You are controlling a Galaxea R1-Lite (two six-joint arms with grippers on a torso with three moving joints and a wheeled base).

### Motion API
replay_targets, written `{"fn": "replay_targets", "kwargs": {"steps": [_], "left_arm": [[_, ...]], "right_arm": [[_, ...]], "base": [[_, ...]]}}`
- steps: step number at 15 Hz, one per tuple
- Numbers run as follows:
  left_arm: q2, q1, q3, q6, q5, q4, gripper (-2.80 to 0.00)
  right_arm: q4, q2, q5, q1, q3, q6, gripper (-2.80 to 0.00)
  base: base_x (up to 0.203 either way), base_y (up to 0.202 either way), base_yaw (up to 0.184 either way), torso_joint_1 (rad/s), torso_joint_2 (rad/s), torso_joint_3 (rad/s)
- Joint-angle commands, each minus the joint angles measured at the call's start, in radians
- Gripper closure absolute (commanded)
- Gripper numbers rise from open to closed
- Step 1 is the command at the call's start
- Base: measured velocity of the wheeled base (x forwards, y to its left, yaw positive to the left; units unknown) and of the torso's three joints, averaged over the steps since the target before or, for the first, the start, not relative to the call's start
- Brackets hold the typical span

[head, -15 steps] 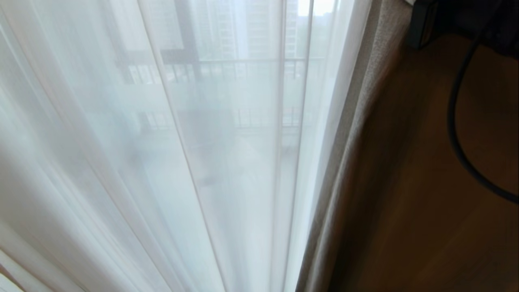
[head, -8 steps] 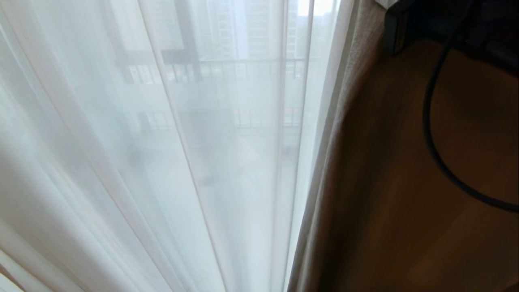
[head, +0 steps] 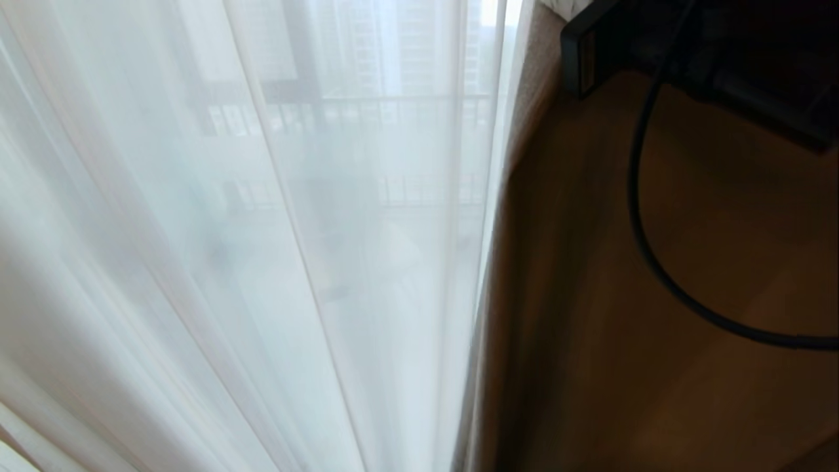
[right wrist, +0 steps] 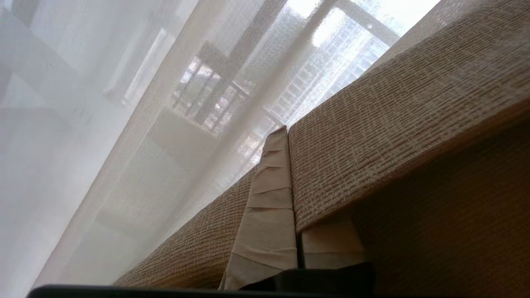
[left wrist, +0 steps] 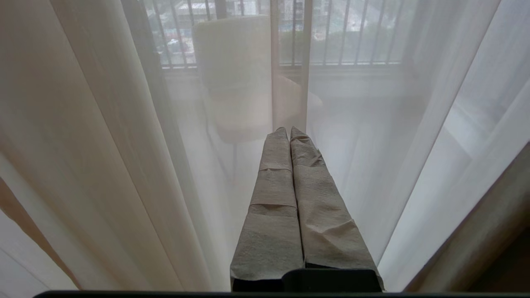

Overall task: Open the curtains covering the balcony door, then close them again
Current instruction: Close the outer curtains on both sides

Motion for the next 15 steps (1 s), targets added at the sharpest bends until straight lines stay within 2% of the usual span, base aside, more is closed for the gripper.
{"fn": "replay_targets", "kwargs": {"steps": [1,15], "left_arm": [[0.0,0.001,0.0,0.0,0.0,0.0,0.0],[0.0,0.001,0.0,0.0,0.0,0.0,0.0]], "right_arm": [[-0.003,0.021,-0.003,0.012,-0.004,-0.005,0.0],[-0.043,0.087,-0.037,0.087,-0.013,-0.046,0.0]], "base": [[0.0,0.0,0.0,0.0,0.0,0.0],[0.0,0.0,0.0,0.0,0.0,0.0]]}}
